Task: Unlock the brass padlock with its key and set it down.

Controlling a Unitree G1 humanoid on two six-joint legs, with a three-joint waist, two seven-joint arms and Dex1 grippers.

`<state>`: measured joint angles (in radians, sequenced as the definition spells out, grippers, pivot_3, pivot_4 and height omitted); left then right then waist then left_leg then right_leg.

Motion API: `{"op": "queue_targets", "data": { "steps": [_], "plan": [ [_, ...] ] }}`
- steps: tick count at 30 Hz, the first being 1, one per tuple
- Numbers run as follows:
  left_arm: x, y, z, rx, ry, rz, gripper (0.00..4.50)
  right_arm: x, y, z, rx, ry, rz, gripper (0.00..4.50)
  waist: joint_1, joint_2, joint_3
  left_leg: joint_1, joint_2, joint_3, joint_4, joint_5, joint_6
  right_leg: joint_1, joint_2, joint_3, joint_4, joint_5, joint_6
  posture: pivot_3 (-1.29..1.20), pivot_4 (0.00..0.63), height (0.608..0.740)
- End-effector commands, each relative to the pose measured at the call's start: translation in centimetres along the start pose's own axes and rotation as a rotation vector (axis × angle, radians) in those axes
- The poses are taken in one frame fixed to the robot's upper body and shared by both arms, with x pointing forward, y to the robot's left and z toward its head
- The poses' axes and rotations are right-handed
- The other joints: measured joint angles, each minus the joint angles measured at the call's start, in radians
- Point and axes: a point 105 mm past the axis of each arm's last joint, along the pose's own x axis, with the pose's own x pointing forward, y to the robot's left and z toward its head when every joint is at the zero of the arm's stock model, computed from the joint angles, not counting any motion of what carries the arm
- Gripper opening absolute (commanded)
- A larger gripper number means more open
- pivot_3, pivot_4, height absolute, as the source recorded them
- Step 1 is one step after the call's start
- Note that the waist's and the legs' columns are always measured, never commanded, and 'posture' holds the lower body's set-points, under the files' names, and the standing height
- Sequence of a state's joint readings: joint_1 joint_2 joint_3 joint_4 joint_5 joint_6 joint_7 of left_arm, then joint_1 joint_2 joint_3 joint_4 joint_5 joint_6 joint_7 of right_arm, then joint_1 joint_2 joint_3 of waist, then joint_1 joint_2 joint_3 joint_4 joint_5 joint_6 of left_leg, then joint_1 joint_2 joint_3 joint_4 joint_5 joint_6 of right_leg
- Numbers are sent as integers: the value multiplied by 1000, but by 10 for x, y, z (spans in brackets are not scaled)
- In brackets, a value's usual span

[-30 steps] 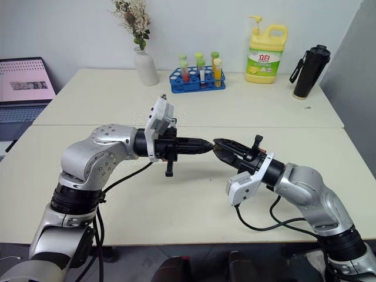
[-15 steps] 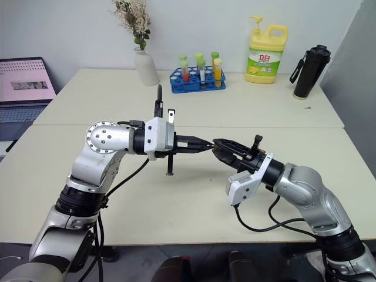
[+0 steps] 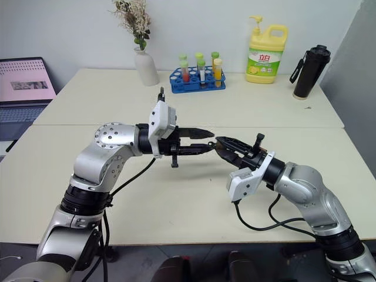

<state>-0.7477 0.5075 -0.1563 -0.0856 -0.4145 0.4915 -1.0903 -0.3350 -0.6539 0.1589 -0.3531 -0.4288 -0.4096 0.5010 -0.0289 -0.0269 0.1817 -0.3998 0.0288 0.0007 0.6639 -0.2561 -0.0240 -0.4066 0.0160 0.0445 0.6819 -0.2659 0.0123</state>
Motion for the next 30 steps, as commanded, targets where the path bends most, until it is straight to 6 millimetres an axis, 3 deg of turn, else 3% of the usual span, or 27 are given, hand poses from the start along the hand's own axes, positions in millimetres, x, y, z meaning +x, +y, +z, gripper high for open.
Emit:
{"op": "queue_targets", "data": {
  "steps": [1, 7, 12, 22, 25, 30],
  "plan": [
    [-7, 6, 18, -74, -14, 53, 3009, 0, -12, 7, -23, -32, -41, 903, 0, 0, 0, 0, 0, 0, 0, 0, 0, 0, 0, 0, 0, 0, 0, 0, 150, 740],
    [-4, -4, 26, -200, -37, 21, 3033, 2, -13, 6, -22, -35, -42, 903, 0, 0, 0, 0, 0, -1, 0, 0, 0, 0, 0, 0, 0, 0, 0, 0, 150, 740],
    [3, -16, 23, -186, -13, -20, 3033, 4, -14, 8, -21, -49, -45, 903, 0, 0, 0, 0, 0, -1, 0, 0, 0, 0, 0, 1, 0, 0, 0, 0, 150, 740],
    [9, -14, 23, -196, -27, -17, 3033, 5, -13, 11, -22, -55, -45, 903, 0, 0, 0, 0, 0, -1, 0, 0, 0, 0, 0, 1, 0, 0, -1, 0, 150, 740],
    [8, -10, 22, -204, -26, -5, 2448, 5, -12, 10, -22, -55, -42, 903, 0, 0, 0, 0, 0, -1, 0, 0, 0, 0, 0, 1, 0, 0, -1, 0, 150, 740],
    [8, -11, 19, -209, -17, -9, 869, 5, -12, 11, -29, -61, -43, 903, 0, 0, 0, 0, 0, -1, 0, 0, 0, 0, 0, 1, 0, 0, -1, 0, 150, 740]
  ]
}}
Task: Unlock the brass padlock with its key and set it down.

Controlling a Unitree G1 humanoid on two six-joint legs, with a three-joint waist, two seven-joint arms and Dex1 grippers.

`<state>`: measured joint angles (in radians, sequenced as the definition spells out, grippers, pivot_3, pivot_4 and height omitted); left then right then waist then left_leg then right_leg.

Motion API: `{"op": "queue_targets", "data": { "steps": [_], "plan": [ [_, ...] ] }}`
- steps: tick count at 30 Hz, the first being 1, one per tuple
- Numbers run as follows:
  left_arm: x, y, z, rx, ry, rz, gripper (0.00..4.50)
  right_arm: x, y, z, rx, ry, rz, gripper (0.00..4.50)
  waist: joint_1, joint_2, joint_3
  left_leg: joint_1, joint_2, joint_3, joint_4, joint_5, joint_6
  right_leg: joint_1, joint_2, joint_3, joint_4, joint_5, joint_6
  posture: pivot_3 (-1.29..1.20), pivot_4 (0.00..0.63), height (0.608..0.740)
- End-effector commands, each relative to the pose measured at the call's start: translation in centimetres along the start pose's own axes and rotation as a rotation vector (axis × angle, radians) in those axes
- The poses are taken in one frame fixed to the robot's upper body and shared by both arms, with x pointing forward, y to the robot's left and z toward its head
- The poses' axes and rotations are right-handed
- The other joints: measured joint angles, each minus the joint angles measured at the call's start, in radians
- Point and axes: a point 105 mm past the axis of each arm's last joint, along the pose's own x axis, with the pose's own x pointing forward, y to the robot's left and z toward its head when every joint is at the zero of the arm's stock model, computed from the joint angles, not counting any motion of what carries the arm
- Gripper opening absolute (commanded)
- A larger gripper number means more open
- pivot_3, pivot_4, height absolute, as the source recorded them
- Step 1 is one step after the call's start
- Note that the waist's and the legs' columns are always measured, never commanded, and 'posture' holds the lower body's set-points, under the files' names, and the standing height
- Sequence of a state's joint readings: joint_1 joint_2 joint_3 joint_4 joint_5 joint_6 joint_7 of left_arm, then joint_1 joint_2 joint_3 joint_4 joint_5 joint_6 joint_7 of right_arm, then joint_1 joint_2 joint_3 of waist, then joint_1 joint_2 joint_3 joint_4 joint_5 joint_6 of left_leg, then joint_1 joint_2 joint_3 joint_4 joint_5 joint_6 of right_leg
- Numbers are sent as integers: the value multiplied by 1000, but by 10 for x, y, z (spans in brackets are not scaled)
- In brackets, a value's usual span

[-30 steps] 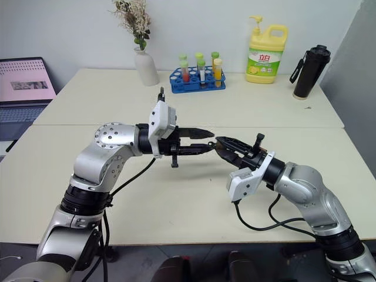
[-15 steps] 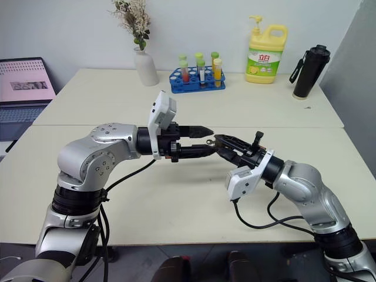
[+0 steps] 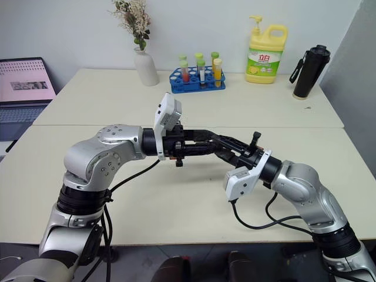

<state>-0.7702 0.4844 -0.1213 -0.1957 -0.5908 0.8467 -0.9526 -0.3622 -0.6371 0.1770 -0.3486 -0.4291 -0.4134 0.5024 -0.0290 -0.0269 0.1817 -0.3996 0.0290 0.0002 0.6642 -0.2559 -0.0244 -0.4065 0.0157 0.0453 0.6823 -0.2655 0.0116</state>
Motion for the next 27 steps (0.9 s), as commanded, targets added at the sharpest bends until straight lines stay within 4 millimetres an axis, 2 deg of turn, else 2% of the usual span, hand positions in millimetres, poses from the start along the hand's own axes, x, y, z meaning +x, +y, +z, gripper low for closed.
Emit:
{"op": "queue_targets", "data": {
  "steps": [1, 2, 3, 10, 13, 14, 20, 21, 22, 25, 27],
  "plan": [
    [0, -3, 10, 43, -17, -9, 560, -1, -10, 7, -26, -34, -33, 903, 0, 0, 0, 0, 0, 0, 0, 0, 0, 0, 0, 0, 0, 0, 0, 0, 150, 740],
    [0, -4, 10, 46, -15, -13, 245, -1, -10, 7, -29, -36, -33, 903, 0, 0, 0, 0, 0, 0, 0, 0, 0, 0, 0, 0, 0, 0, 0, 0, 150, 740],
    [0, -4, 9, 49, -14, -16, 170, -1, -10, 7, -31, -37, -32, 903, 0, 0, 0, 0, 0, 0, 0, 0, 0, 0, 0, 0, 0, 0, 0, 0, 150, 740],
    [1, -4, 8, 57, -17, -17, 170, -2, -4, 2, 24, -24, 12, 903, 0, 0, 0, 0, 0, 0, 0, 0, 0, 0, 0, 0, 0, 0, 0, 0, 150, 740],
    [1, -5, 7, 60, -14, -23, 170, -6, -9, -5, 69, 14, -12, 903, 0, 0, 0, 0, 0, 0, 0, 0, 0, 0, 0, 0, 0, 0, 0, 0, 150, 740],
    [1, -5, 7, 58, -15, -24, 170, -7, -11, -7, 73, 23, -19, 1654, 0, 0, 0, 0, 0, 0, 0, 0, 0, 0, 0, 0, 0, 0, 0, 0, 150, 740],
    [-2, -2, 3, 59, -11, -28, 170, -21, -13, -21, 142, 113, 1, 3746, 1, 0, 0, 0, 0, 0, 0, 0, 0, 0, 0, 0, 0, 0, 0, 0, 150, 740],
    [-5, -2, 1, 100, -12, -32, 170, -27, -4, -26, 207, 139, 59, 4054, 1, 0, 0, 0, 0, 0, 0, 0, 0, 0, 0, 0, 0, 0, 0, 0, 150, 740],
    [-6, -2, -1, 131, -12, -37, 170, -32, 2, -29, 257, 156, 103, 4110, 1, 0, 0, 0, 0, 0, 0, 0, 0, 0, 0, 0, 0, 0, 0, 0, 150, 740],
    [-10, -4, -8, 153, 6, -60, 170, -45, 1, -37, 372, 212, 86, 4110, 1, 0, 0, 0, 0, 0, 0, 0, 0, 0, 0, 0, 0, 0, -1, 0, 150, 740],
    [-12, -7, -12, 145, 7, -90, 170, -54, 8, -32, 499, 211, 135, 4110, 1, 0, 0, 0, 0, 0, 0, 0, 0, 0, 0, 0, 0, 0, -1, 0, 150, 740]
  ]
}}
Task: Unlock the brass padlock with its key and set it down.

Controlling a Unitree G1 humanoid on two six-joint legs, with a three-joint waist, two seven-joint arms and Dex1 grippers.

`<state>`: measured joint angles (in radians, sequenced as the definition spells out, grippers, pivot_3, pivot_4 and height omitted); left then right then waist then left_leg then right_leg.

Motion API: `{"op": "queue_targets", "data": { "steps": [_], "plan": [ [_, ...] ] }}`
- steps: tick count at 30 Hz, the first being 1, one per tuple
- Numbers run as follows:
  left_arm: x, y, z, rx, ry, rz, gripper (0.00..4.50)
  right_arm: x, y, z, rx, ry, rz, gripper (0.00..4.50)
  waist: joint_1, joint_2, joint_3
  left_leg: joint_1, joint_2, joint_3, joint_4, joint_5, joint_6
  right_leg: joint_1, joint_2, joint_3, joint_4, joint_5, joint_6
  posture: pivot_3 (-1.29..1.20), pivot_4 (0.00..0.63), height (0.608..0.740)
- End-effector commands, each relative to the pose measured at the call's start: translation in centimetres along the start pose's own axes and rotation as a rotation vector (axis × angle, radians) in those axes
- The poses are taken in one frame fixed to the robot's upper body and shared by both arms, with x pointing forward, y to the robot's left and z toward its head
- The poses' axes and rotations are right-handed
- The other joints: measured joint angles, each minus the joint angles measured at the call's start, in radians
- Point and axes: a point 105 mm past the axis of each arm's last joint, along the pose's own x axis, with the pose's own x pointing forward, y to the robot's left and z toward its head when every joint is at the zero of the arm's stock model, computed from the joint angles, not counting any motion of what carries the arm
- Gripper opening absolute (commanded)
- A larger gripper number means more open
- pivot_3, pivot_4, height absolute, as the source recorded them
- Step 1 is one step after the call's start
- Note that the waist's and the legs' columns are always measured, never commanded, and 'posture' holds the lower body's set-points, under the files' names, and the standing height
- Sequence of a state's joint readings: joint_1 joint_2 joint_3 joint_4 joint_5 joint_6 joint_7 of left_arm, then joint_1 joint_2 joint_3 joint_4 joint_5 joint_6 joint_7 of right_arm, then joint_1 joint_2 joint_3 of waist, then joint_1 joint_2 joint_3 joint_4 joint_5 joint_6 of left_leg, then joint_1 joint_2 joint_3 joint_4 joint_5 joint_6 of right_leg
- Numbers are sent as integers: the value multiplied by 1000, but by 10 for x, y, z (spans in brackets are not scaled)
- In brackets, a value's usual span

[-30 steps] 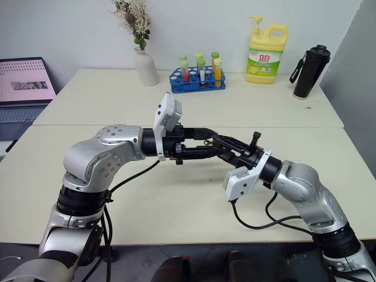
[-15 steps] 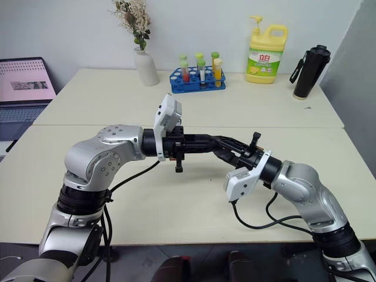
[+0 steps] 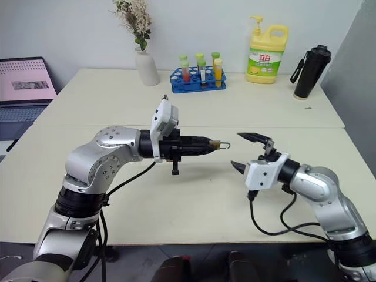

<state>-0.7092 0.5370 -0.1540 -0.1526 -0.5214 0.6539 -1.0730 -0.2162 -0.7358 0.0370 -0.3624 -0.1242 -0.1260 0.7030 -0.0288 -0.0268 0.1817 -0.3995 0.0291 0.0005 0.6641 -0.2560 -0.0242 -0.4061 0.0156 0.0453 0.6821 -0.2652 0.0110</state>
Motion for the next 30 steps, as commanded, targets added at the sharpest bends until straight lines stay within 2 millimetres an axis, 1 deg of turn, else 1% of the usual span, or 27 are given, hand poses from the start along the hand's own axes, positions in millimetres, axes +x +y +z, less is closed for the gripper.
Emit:
{"op": "queue_targets", "data": {
  "steps": [1, 2, 3, 5, 6, 7, 8, 9, 14, 15, 24, 27, 30],
  "plan": [
    [-2, -8, 4, 45, -18, -59, 170, -15, 0, 15, 141, -44, 51, 4110, 1, 0, 0, 0, 0, 0, 0, 0, 0, 0, 0, 0, 0, 0, 0, 0, 150, 740],
    [-2, -9, 4, 43, -20, -65, 170, -17, 3, 17, 169, -49, 72, 4110, 1, 0, 0, 0, 0, 0, 0, 0, 0, 0, 0, 0, 0, 0, 0, 0, 150, 740],
    [-2, -10, 4, 38, -29, -75, 170, -20, 8, 23, 231, -65, 100, 3937, 1, 0, 0, 0, 0, 0, 0, 0, 0, 0, 0, -1, 0, -1, 1, 0, 150, 740],
    [-1, -13, 4, 30, -41, -98, 170, -23, 21, 45, 419, -133, 186, 3526, 0, 0, 0, 0, 0, -1, 0, 0, 0, 0, 0, -1, 0, -1, 2, 0, 150, 740],
    [0, -14, 5, 26, -47, -108, 170, -24, 26, 54, 484, -156, 220, 3144, -1, 0, 0, 0, 0, -1, 0, 0, 0, 0, 0, -1, 0, -1, 2, 0, 150, 740],
    [1, -15, 5, 24, -50, -113, 170, -24, 28, 58, 518, -165, 239, 2770, -2, 0, 0, 0, 0, -1, 0, 0, 0, 0, 0, -1, 0, -1, 2, 0, 150, 740],
    [2, -15, 6, 24, -53, -119, 170, -23, 28, 62, 534, -170, 254, 2459, -2, 0, 0, 0, 0, -2, 0, 0, 0, 0, 0, -1, 0, -1, 2, 0, 150, 740],
    [2, -16, 6, 24, -53, -123, 170, -23, 28, 63, 541, -169, 264, 2010, -2, 0, 0, 0, 0, -2, 0, 0, 0, 0, 0, -1, 0, -2, 3, 0, 150, 740],
    [2, -20, 4, 20, -47, -147, 170, -15, 14, 68, 590, -192, 217, 119, -1, 0, 0, 0, 0, -1, 1, 0, 0, 1, 0, -1, 0, -2, 3, 0, 150, 740],
    [1, -21, 5, 19, -48, -150, 170, -14, 12, 67, 591, -193, 209, 0, -1, 0, 0, 0, 0, -1, 1, 0, 0, 1, 0, -1, 0, -2, 3, 0, 150, 740],
    [1, -27, 7, 33, -46, -173, 170, -10, 0, 64, 603, -202, 183, 0, 0, 0, 0, 0, 0, -1, 0, 0, 0, 1, 0, -1, -1, -2, 3, 0, 150, 740],
    [0, -32, 6, 40, -38, -193, 170, -9, -6, 60, 620, -203, 161, 0, -1, 0, 0, 0, 0, -1, 0, 0, 0, 1, 0, -1, -1, -2, 3, 0, 150, 740],
    [-1, -36, 5, 49, -32, -206, 170, -9, -5, 56, 628, -196, 171, 0, -1, 0, 0, 0, 0, -1, 0, 0, 0, 1, 0, -1, -1, -2, 3, 0, 150, 740]
  ]
}}
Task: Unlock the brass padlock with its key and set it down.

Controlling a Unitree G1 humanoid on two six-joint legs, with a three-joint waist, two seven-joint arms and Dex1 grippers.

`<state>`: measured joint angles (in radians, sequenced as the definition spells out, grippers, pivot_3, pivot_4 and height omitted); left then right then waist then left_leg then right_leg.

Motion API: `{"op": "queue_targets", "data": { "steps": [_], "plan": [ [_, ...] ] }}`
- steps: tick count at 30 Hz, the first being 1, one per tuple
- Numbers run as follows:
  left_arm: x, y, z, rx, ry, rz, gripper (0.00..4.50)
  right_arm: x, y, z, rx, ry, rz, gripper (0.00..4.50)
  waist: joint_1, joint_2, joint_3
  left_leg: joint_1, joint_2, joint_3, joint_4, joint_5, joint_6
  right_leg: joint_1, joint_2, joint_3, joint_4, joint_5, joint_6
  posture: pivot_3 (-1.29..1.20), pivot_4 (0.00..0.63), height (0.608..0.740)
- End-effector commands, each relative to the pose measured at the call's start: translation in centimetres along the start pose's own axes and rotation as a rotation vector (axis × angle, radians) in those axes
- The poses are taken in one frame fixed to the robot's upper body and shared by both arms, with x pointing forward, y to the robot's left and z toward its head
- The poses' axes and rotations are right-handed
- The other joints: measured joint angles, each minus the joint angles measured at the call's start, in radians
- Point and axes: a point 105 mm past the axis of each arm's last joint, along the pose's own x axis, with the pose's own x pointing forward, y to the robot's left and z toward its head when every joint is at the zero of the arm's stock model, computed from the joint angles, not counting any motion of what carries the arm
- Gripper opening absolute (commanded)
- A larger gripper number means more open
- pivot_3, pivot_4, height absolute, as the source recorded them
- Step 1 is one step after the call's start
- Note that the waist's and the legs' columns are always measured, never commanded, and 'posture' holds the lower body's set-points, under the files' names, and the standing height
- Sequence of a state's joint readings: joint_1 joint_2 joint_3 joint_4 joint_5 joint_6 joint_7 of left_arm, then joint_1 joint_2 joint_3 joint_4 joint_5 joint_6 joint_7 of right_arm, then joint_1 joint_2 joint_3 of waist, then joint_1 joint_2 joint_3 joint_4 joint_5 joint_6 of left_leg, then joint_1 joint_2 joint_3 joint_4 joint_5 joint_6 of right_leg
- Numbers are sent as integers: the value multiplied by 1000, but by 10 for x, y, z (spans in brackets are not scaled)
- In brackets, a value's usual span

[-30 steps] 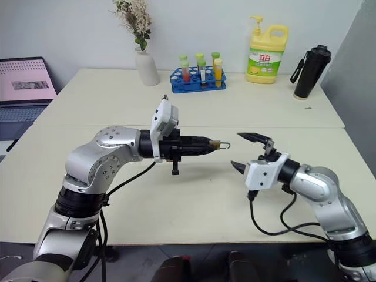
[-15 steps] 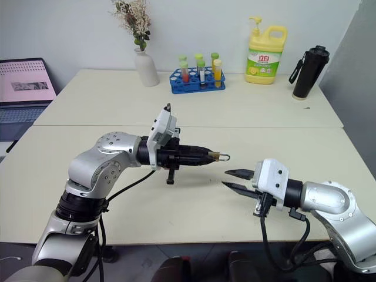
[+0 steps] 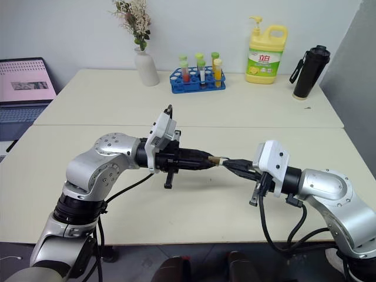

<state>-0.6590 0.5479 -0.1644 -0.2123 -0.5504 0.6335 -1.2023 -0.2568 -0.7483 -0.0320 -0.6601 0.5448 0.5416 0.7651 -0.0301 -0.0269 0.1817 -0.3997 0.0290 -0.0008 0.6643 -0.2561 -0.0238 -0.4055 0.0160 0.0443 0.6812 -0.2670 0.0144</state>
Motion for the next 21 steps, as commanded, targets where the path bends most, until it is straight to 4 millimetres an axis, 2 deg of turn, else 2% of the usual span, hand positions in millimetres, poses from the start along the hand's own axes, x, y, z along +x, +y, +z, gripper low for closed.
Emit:
{"op": "queue_targets", "data": {
  "steps": [1, 21],
  "plan": [
    [1, -9, 9, 35, -18, -41, 170, -4, -3, 6, -19, -19, -1, 0, 1, 0, 0, 0, 0, 0, 0, 0, 0, 0, 0, 0, 0, 0, 0, 0, 150, 740],
    [-4, -13, 16, 3, -42, -66, 170, -1, 9, -9, 5, 25, 177, 0, 1, 0, 0, 0, 0, 0, 0, 0, 0, 0, 0, 0, 0, 0, 0, 0, 150, 740]
  ]
}}
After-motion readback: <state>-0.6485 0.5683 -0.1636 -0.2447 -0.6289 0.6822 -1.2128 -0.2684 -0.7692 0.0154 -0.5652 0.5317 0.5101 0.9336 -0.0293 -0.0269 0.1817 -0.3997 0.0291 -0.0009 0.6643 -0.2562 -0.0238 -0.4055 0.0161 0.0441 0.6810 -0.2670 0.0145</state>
